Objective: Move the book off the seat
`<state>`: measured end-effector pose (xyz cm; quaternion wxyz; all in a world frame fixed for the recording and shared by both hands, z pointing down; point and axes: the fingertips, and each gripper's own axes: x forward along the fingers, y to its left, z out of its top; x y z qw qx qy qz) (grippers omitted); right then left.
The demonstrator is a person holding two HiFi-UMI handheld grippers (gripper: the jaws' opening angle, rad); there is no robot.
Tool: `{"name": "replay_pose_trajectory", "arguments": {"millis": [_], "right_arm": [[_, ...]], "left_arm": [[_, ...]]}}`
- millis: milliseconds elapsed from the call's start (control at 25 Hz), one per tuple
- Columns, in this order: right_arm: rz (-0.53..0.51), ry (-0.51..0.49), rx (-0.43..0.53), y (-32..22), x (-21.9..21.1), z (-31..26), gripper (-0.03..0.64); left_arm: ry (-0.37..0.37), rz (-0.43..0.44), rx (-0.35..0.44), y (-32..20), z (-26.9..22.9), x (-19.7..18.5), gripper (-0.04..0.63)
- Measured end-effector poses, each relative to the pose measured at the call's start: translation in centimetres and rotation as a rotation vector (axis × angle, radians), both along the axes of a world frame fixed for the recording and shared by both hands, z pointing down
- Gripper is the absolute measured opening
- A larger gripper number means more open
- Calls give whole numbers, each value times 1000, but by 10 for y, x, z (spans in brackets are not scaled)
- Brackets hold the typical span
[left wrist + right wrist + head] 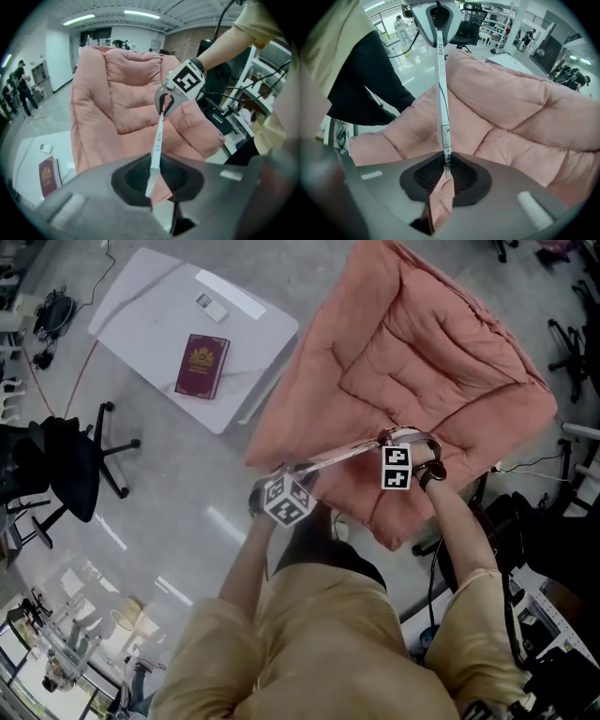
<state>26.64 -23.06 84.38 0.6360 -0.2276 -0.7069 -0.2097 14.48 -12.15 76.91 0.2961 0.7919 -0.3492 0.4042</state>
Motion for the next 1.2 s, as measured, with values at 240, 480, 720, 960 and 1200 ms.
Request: {"name": "replay_pose_trajectory", "arguments": {"millis": [240,480,720,960,1200], "right_arm": [[120,1,24,39,54,-109,44],[251,-22,11,94,110,-222,43],[413,-44,-40,154,152,-320,43],[456,-146,-25,212,197,-398,44],[421,-178,22,257,238,-412,43]], "left_arm": [[9,251,83,27,-76,33,48],[2,446,206,56,-174,71,47],[39,559,253,93,-269,105,48],[35,620,315,139,-347,148,48],[1,627,320,191,-367,190,46]]}}
